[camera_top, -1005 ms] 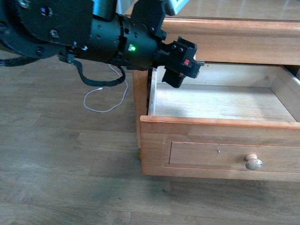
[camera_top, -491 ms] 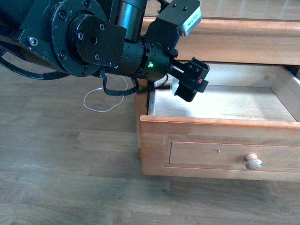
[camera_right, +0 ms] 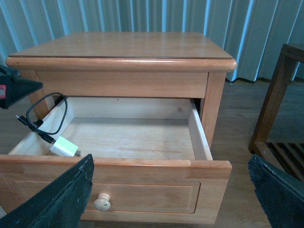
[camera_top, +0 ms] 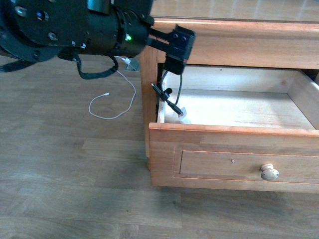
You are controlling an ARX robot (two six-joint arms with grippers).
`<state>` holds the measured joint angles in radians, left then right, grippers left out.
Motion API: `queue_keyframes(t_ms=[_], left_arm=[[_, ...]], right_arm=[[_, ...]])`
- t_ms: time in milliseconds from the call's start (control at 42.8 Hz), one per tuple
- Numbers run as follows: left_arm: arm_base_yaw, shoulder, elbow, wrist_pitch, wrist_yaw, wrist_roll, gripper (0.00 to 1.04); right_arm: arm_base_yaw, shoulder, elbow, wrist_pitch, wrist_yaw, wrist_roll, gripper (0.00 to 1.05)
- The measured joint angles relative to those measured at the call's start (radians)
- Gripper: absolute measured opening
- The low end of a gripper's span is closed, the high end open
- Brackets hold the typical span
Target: Put charger into drawer
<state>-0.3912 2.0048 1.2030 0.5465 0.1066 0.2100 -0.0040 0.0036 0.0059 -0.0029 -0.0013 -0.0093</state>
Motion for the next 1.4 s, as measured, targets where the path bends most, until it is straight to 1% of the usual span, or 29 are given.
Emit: queue_keyframes(t_ms=[210, 281, 374, 468, 701, 818, 1029, 1286, 1403], left_arm=[[0.065, -0.146, -0.110, 0.024, -0.087, -0.032, 0.99], [0.093, -0.234, -0.175, 0.029, -0.130, -0.038, 0.99], [0.120, -0.353, -0.269, 0.036, -0.161, -0.037, 0.99], [0.140, -0.472, -0.360, 0.035, -0.183, -0.037, 0.99], [0.188, -0.736, -0.519, -0.015, -0.230, -0.055, 0.99], [0.210, -0.883, -0.600, -0.068, -0.262, -0.069, 0.99], [0.244, -1.107, -0.707, -0.172, -0.288, -0.109, 0.99], [0.353, -1.386, -0.805, -0.341, -0.297, -0.212, 0.99], [0.399, -1.490, -0.827, -0.427, -0.279, -0.245, 0.99]], right_arm=[[0.000, 0.000, 0.000, 0.000, 0.000, 0.000, 0.96], [0.000, 0.000, 0.000, 0.000, 0.000, 0.000, 0.96], [0.000, 0.000, 0.000, 0.000, 0.000, 0.000, 0.96], [0.000, 0.000, 0.000, 0.000, 0.000, 0.000, 0.96], [0.000, 0.000, 0.000, 0.000, 0.000, 0.000, 0.96], [0.000, 0.000, 0.000, 0.000, 0.000, 0.000, 0.96], [0.000, 0.000, 0.000, 0.000, 0.000, 0.000, 0.96], [0.000, 0.000, 0.000, 0.000, 0.000, 0.000, 0.96], [0.000, 0.000, 0.000, 0.000, 0.000, 0.000, 0.96]])
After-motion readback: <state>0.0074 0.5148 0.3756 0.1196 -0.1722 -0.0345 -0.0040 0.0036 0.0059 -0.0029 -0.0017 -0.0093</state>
